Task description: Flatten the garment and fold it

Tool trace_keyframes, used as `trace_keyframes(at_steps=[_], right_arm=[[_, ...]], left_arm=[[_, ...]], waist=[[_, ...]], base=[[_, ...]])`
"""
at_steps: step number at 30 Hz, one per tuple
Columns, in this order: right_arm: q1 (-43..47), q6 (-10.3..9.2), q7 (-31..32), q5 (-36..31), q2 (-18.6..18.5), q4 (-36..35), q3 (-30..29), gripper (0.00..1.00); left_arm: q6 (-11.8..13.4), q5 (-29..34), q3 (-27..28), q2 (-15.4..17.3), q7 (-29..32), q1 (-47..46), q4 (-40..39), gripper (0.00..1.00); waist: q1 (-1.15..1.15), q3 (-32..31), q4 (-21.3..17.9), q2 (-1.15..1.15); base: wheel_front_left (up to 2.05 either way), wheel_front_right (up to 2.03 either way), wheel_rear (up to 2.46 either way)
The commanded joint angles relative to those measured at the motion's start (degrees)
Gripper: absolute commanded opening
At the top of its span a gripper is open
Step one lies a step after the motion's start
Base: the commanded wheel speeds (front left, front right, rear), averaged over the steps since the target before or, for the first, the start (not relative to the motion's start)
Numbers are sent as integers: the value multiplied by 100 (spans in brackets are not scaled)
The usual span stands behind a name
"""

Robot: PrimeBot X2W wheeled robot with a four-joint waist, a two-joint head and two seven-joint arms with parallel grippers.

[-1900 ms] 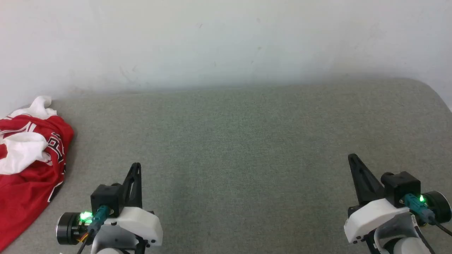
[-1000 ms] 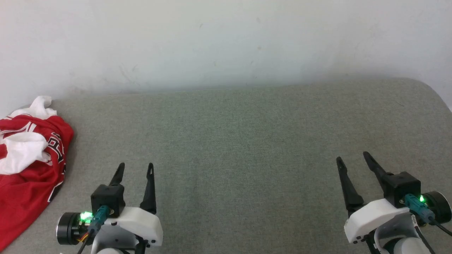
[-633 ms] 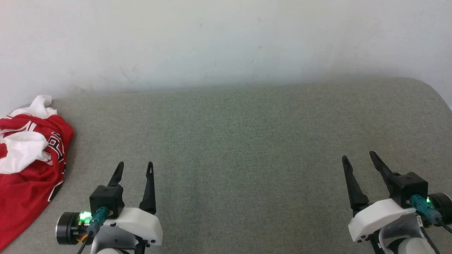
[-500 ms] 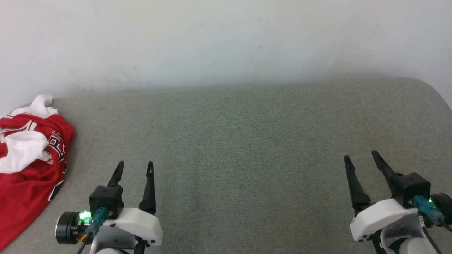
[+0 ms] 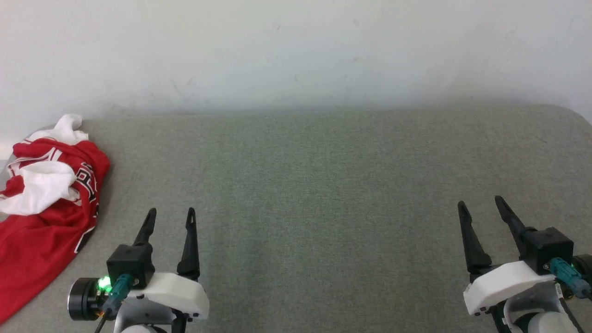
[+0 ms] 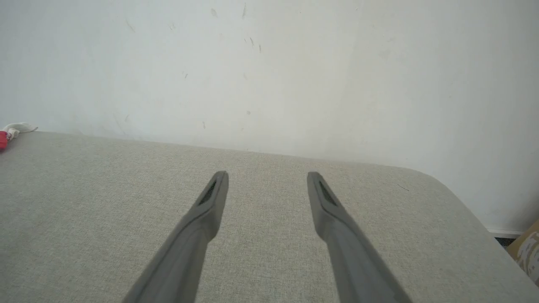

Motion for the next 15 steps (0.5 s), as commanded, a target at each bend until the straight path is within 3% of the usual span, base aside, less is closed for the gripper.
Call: trace_keyframes(at_steps=[1, 15], right_arm=[[14, -3, -62, 43, 6, 21, -15, 100], [-70, -4, -229, 23, 8, 138, 18, 100]], left_arm=[[-26, -27, 40, -4, -55, 62, -35, 100], [-34, -150, 81, -7, -222, 99, -66, 100]], waist=[[0, 18, 61, 0], [0, 83, 528, 0]], base=[[0, 0, 0], [0, 0, 0]])
